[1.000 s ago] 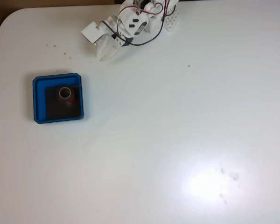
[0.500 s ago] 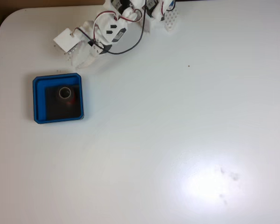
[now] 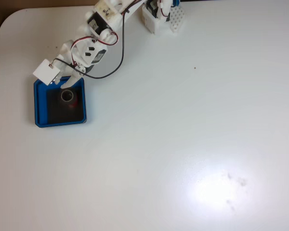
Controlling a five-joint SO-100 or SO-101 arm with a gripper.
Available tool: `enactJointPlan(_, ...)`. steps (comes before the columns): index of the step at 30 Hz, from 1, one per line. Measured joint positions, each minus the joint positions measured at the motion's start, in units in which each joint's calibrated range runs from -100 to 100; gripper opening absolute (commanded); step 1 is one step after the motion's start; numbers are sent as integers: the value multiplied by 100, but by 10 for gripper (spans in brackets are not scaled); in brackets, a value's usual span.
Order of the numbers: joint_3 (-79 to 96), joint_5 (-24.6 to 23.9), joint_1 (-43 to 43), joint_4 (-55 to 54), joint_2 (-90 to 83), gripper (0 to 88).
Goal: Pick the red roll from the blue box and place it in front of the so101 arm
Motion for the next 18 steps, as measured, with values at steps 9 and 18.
enactJointPlan(9, -1498, 0, 0, 49, 1389, 8)
enactJointPlan(18, -2619, 0, 0, 1897, 1617, 8)
